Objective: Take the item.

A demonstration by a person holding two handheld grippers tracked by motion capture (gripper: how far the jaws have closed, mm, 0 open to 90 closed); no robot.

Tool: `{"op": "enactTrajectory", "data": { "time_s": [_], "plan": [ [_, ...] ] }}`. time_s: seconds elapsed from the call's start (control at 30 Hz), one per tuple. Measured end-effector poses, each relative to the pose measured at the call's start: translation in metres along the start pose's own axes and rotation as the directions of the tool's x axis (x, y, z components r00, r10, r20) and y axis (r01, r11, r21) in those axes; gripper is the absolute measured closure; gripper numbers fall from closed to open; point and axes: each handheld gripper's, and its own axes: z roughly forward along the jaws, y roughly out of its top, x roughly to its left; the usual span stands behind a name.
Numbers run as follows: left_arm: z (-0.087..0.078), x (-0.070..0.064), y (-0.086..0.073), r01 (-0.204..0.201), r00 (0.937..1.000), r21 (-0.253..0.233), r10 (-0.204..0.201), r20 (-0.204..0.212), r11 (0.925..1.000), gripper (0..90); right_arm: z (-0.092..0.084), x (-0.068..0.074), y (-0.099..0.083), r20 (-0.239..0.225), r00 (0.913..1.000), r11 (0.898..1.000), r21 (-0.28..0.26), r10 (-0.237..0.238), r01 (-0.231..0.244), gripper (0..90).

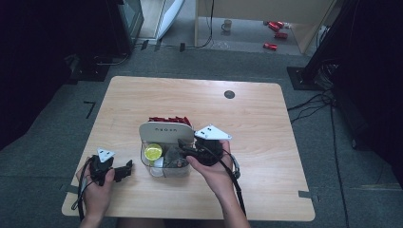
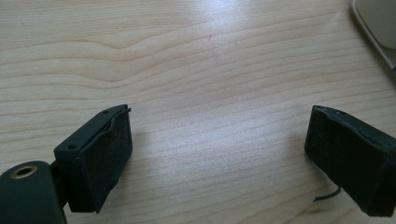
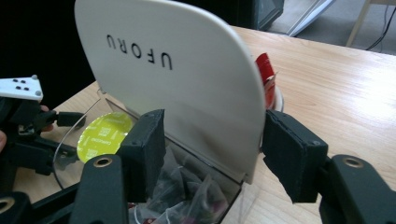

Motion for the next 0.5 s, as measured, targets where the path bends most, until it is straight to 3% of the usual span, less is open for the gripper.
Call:
{"op": "enactTrajectory", "data": {
  "time_s": [0.5],
  "plan": [
    [0.0003, -0.0001, 0.0, 0.0, 1.0, -0.002, 0.0, -0.001, 1.0, 8.0, -0.008, 0.009, -0.0026, -0.02, 0.9997, 1.0, 0.014, -0.016, 0.017, 35.5]
  ]
}}
